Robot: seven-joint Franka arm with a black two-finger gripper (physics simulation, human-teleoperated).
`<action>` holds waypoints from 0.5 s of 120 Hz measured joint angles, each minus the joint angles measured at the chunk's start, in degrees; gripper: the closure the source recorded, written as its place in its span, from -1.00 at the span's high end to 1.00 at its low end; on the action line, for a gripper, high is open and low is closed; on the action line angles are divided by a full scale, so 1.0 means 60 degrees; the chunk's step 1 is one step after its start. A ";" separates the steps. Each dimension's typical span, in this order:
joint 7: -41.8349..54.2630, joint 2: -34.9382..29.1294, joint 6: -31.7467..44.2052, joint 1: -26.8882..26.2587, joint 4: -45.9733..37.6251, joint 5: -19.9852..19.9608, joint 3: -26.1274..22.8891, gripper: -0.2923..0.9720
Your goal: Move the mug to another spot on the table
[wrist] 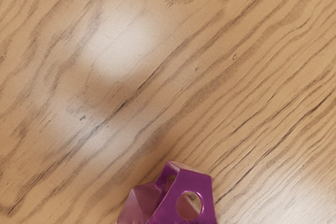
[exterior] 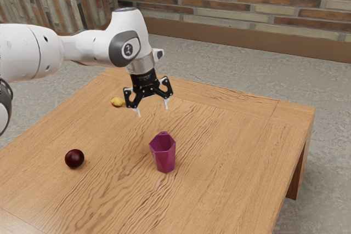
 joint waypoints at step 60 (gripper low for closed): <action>-0.0271 0.0512 0.1109 -0.0724 -0.0572 0.0863 -0.0008 0.50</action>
